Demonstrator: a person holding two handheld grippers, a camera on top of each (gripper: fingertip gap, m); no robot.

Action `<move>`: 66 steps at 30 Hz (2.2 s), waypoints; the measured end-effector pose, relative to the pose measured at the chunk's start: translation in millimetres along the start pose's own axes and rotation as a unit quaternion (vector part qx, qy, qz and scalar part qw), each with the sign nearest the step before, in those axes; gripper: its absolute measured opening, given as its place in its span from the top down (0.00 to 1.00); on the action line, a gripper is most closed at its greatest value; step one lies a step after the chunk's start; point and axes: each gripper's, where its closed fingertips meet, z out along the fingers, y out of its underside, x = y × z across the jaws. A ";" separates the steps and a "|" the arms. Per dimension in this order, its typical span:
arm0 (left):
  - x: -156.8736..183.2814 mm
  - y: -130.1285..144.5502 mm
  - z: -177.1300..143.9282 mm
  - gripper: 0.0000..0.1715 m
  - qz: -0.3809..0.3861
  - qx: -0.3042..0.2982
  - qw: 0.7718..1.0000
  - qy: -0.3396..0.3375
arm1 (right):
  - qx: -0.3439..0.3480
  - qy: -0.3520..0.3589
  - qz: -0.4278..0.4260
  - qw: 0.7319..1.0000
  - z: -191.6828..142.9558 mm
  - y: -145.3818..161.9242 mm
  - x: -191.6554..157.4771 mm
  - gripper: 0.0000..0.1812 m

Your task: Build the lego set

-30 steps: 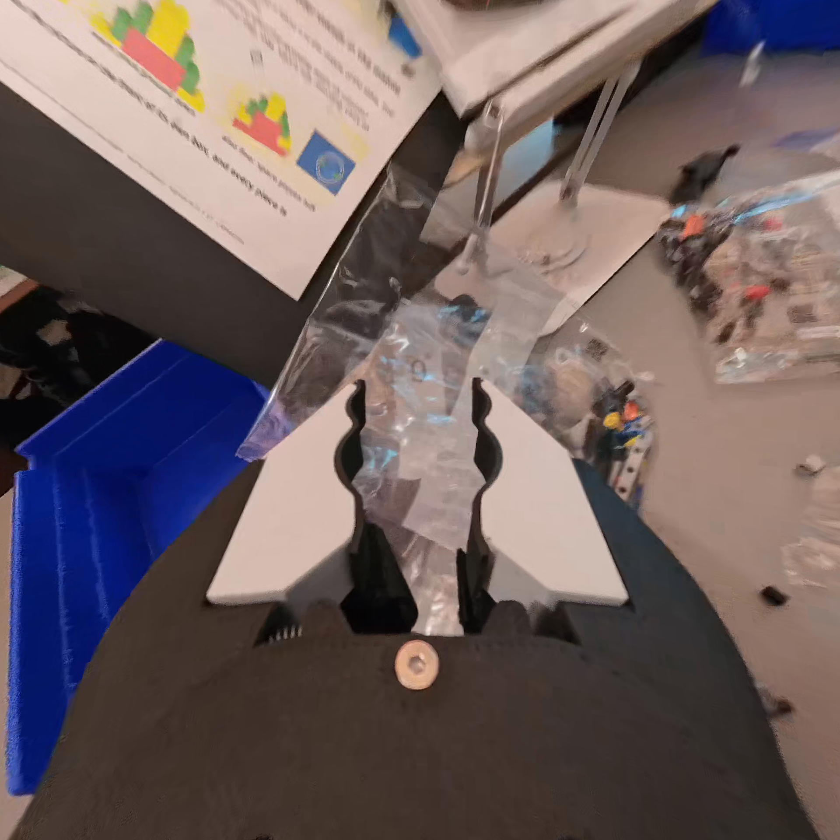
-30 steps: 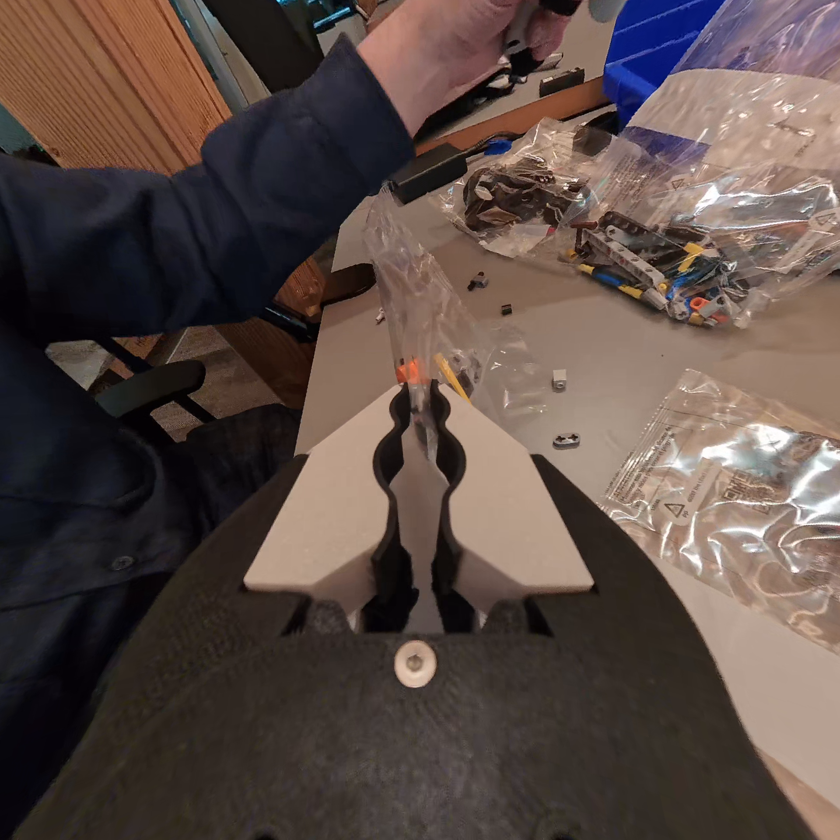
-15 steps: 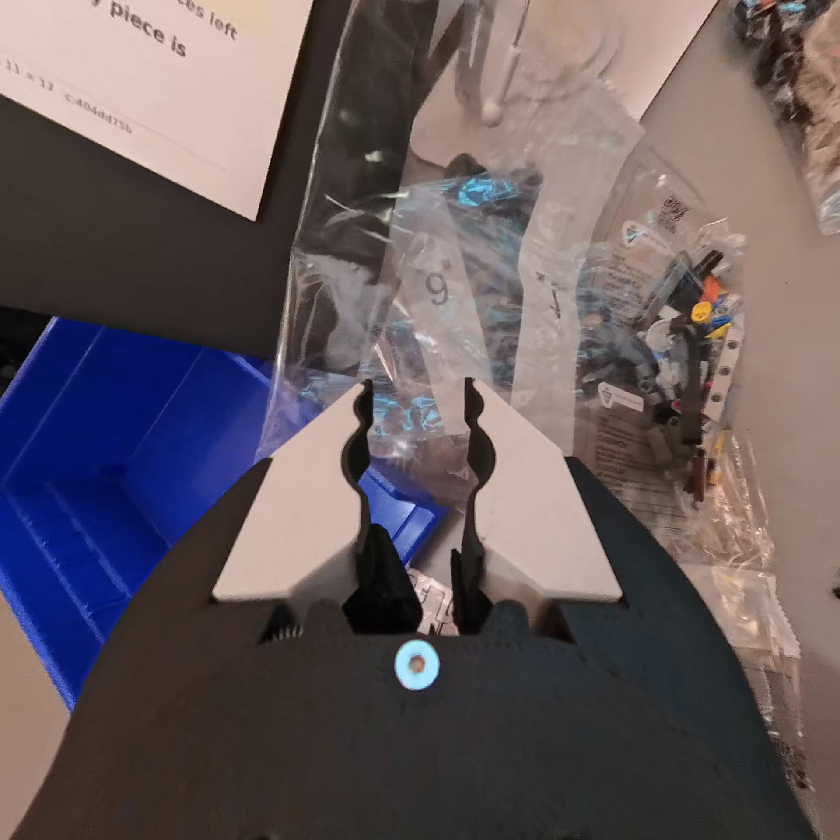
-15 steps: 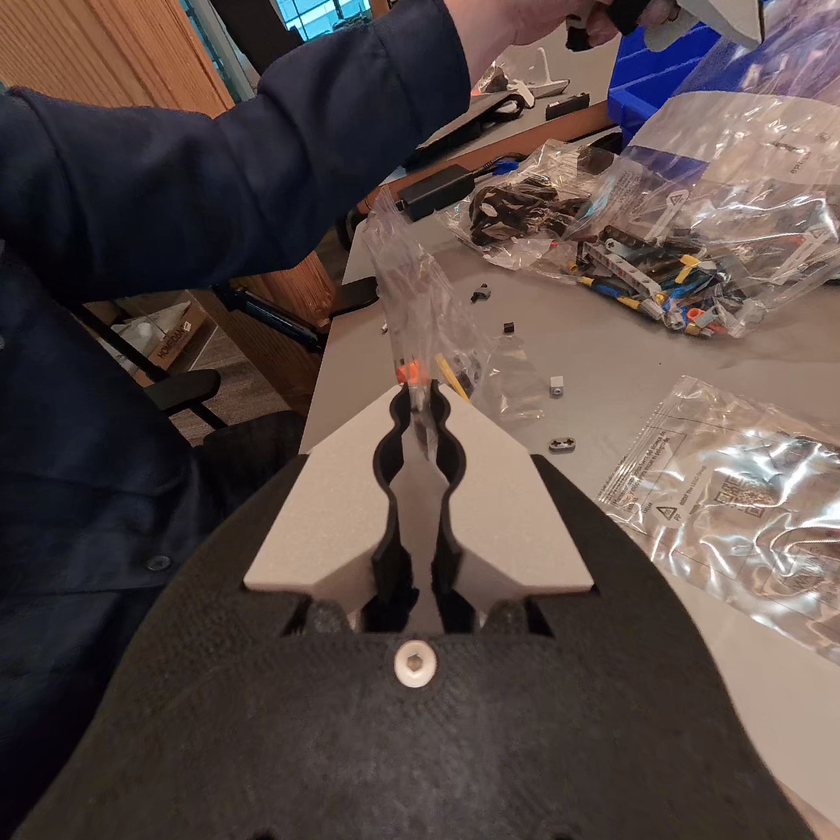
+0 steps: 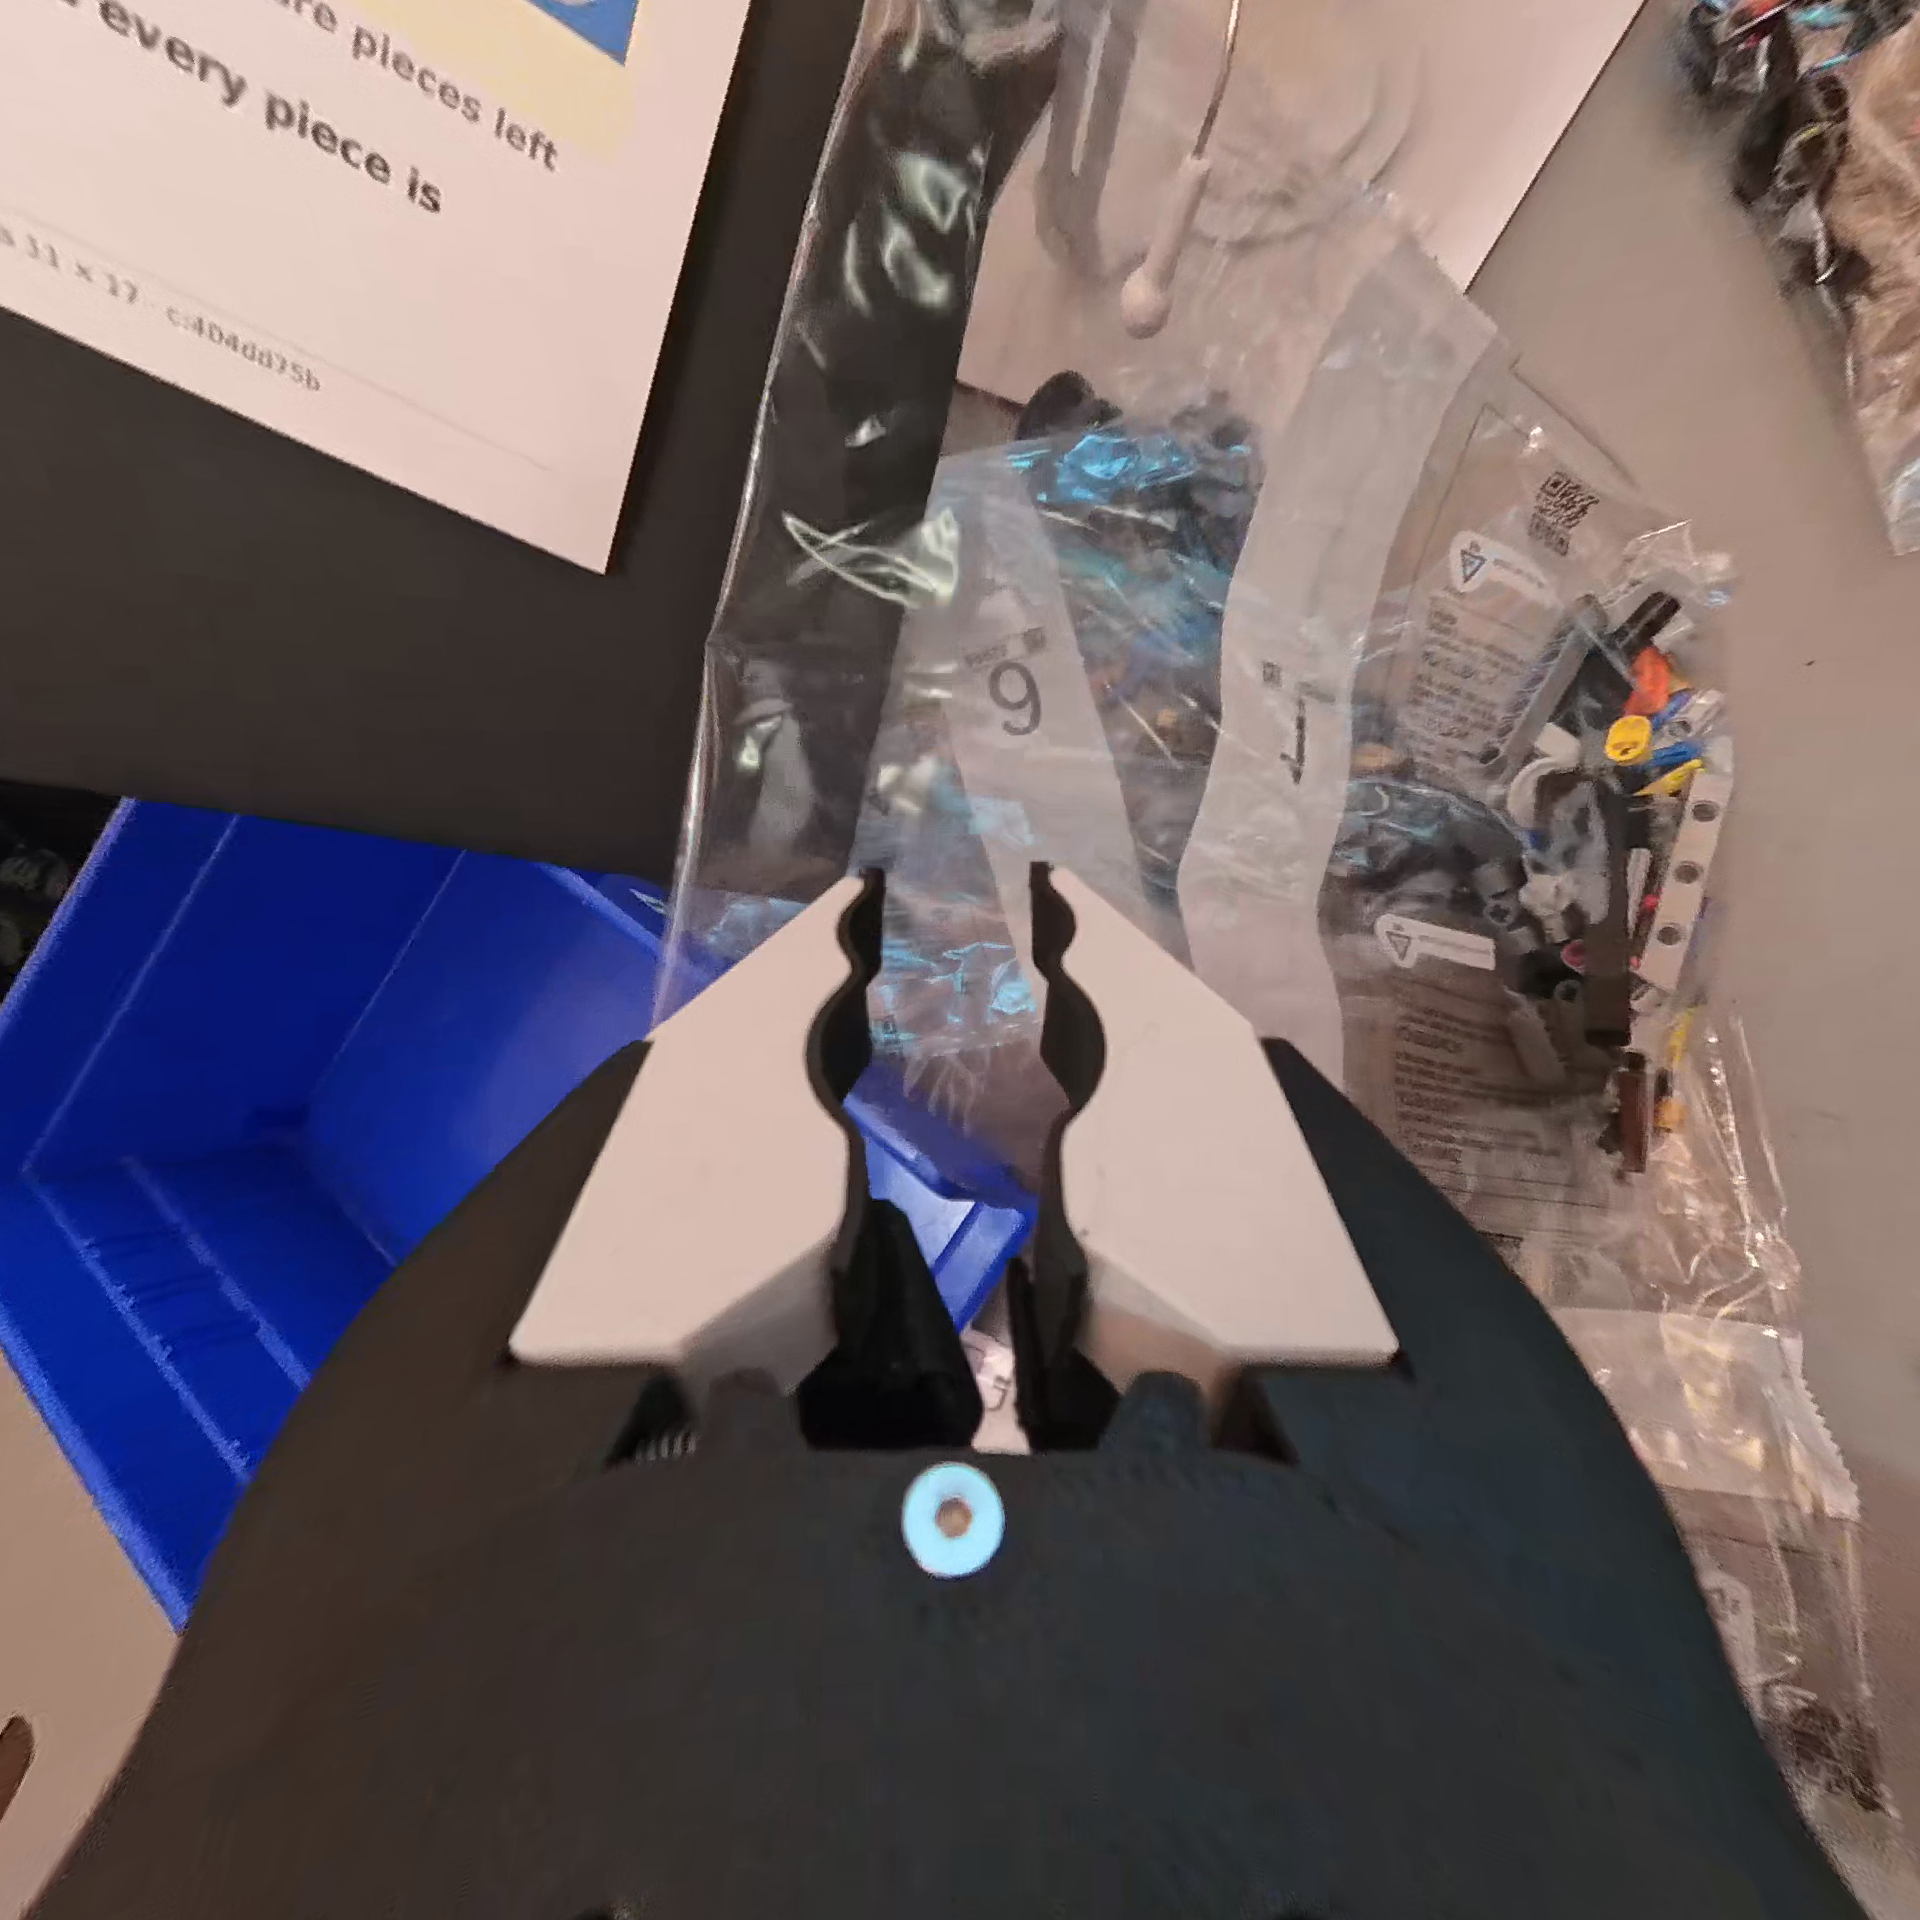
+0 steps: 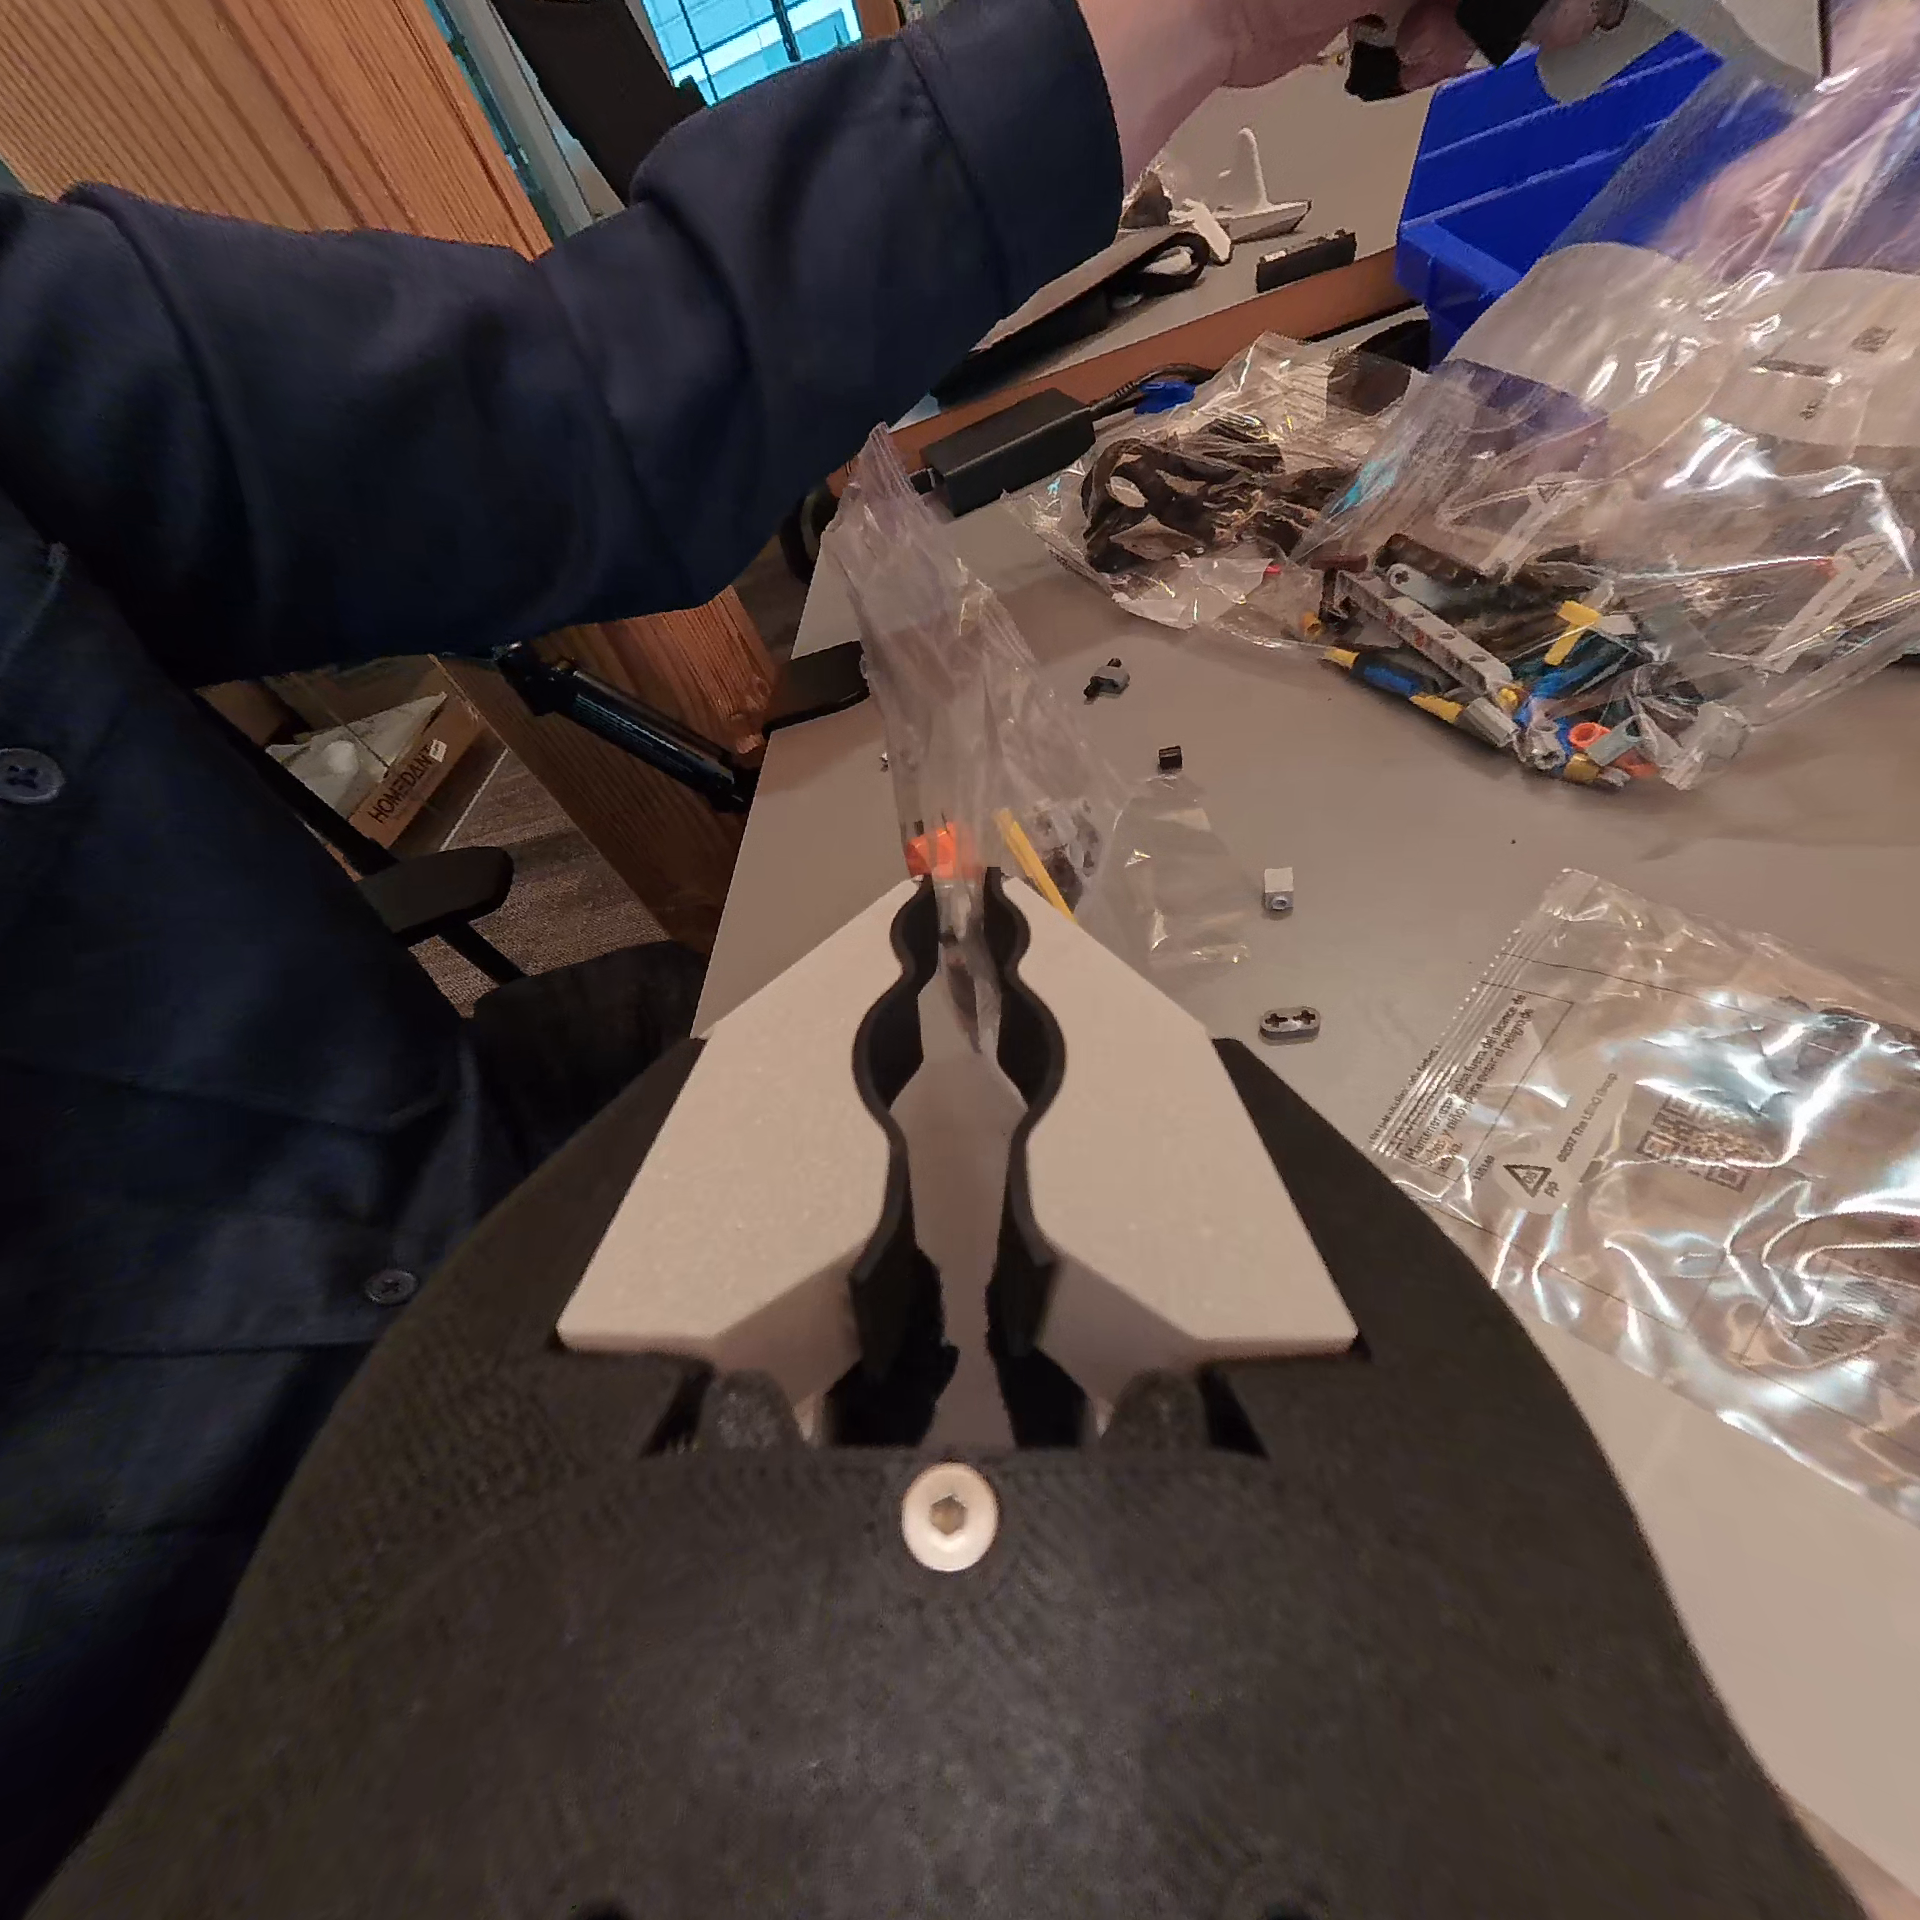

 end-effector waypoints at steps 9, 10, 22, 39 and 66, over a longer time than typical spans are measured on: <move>4.5 -10.5 -19.0 0.96 0.021 0.025 0.999 -0.020 | 0.003 0.000 -0.002 1.000 -1.2 -1.3 -0.7 0.97; 5.1 -11.4 -21.2 0.97 0.026 0.026 0.999 -0.023 | 0.003 0.000 -0.002 1.000 -1.3 -1.5 -0.7 0.97; 21.6 -36.1 -50.0 1.00 0.070 0.042 0.995 -0.054 | 0.007 0.004 0.000 1.000 -3.1 -1.9 0.5 0.97; 131.5 -91.7 -95.8 1.00 0.180 0.082 0.977 -0.077 | -0.002 0.023 -0.001 1.000 -1.8 1.0 7.0 0.97; 223.3 -62.5 -123.5 1.00 0.078 0.081 0.988 0.105 | -0.003 -0.004 -0.029 1.000 22.6 -18.5 -15.9 0.97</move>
